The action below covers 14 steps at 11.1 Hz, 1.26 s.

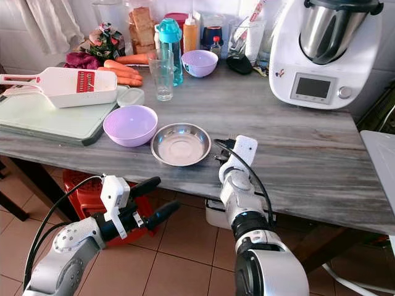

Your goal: Setting the table

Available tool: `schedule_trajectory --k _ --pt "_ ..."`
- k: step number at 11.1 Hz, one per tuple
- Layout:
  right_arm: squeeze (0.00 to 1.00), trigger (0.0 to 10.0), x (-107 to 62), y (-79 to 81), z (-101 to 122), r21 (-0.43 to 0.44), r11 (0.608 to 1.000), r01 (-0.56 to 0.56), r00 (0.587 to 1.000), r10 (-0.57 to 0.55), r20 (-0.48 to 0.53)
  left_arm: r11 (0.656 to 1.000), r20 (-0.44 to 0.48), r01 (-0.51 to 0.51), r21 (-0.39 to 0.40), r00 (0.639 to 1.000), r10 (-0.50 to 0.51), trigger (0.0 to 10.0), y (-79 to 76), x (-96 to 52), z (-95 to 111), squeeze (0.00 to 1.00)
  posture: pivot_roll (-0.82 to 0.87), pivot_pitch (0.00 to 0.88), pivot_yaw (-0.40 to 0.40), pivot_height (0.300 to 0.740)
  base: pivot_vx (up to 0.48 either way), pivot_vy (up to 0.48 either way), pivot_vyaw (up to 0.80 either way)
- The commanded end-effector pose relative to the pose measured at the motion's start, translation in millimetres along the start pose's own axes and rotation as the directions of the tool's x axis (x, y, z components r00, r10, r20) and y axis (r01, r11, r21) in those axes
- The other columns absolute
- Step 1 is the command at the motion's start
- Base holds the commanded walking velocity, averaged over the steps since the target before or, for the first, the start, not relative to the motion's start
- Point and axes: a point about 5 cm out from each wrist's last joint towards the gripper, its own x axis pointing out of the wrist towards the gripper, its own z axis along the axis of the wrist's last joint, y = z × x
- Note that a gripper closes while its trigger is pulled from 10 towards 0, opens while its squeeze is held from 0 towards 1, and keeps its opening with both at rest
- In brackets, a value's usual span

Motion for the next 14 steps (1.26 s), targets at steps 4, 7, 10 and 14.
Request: schedule_trajectory --k 4,7,10,14 --pt "1.0 10.0 -7.1 -0.7 29 -0.016 0.999 -0.034 0.98 0.036 0.194 0.999 0.035 -0.035 0.008 0.999 0.035 10.0 4.6 2.7 9 0.0 0.09 0.044 -0.029 0.74 0.0 0.0 0.0" --pt "1.0 10.0 -30.4 -4.4 50 -0.107 0.993 -0.058 0.922 0.094 0.375 0.998 0.09 -0.061 -0.004 0.994 0.061 10.0 10.3 2.0 26 0.0 0.09 0.047 -0.038 0.74 0.0 0.0 0.0" --pt "1.0 10.0 -55.6 -22.4 65 -0.23 0.973 -0.023 0.866 0.135 0.482 0.978 0.173 -0.208 0.032 0.964 0.2 10.0 23.3 0.5 41 0.0 0.09 0.056 -0.036 0.74 0.0 0.0 0.0" --pt "1.0 10.0 -105.0 -53.5 50 -0.318 0.947 0.055 0.865 0.114 0.489 0.746 0.178 -0.654 0.13 0.755 0.631 10.0 49.1 -23.0 32 0.0 0.07 0.061 -0.043 0.74 0.0 0.0 0.0"
